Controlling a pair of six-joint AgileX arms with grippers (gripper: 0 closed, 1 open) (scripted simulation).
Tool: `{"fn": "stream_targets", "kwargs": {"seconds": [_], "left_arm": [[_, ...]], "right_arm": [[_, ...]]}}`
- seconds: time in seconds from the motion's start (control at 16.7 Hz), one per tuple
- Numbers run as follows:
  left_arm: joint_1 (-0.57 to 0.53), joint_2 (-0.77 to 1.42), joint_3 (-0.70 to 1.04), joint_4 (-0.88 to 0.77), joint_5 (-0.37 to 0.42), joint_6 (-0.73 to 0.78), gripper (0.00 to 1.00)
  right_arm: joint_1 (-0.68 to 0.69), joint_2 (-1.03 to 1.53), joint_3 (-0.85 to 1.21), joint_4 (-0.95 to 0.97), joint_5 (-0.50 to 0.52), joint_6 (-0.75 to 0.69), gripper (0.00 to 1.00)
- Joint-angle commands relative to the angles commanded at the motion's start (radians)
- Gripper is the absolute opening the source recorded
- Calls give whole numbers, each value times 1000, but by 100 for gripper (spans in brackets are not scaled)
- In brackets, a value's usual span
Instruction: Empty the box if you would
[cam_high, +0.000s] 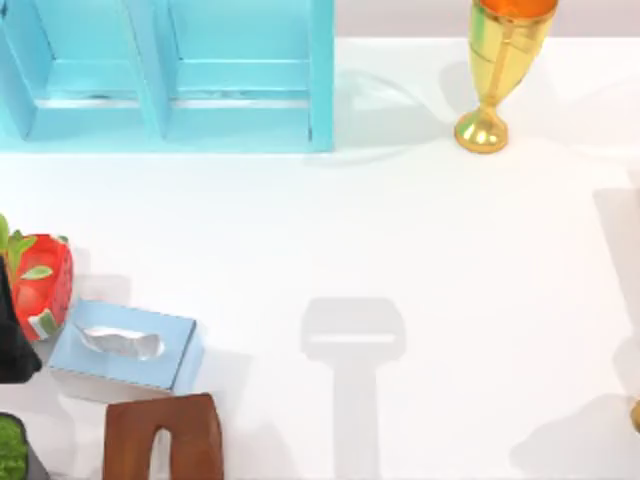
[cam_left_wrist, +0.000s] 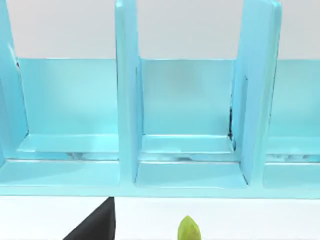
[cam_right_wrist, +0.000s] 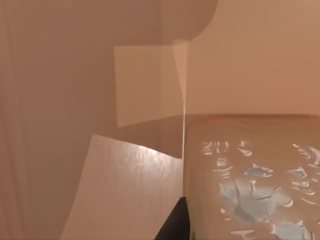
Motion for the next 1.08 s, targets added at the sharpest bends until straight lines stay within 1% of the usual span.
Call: {"fn": "stream_targets", "kwargs": {"seconds": [0.18, 0.3, 0.66, 0.78, 0.9, 1.08], "left_arm": [[0, 0, 0, 0, 0, 0, 100], [0, 0, 0, 0, 0, 0, 100], [0, 0, 0, 0, 0, 0, 100], [0, 0, 0, 0, 0, 0, 100], [0, 0, 0, 0, 0, 0, 100], [0, 0, 0, 0, 0, 0, 100]], "right_arm": [[-1, -6, 16, -16, 0, 0, 0], [-2, -18, 69, -73, 1, -2, 0], [-5, -77, 308, -409, 0, -8, 0], [-6, -100, 375, -485, 0, -7, 0], [-6, -113, 407, -518, 0, -6, 0], [-6, -114, 408, -520, 0, -6, 0]]}}
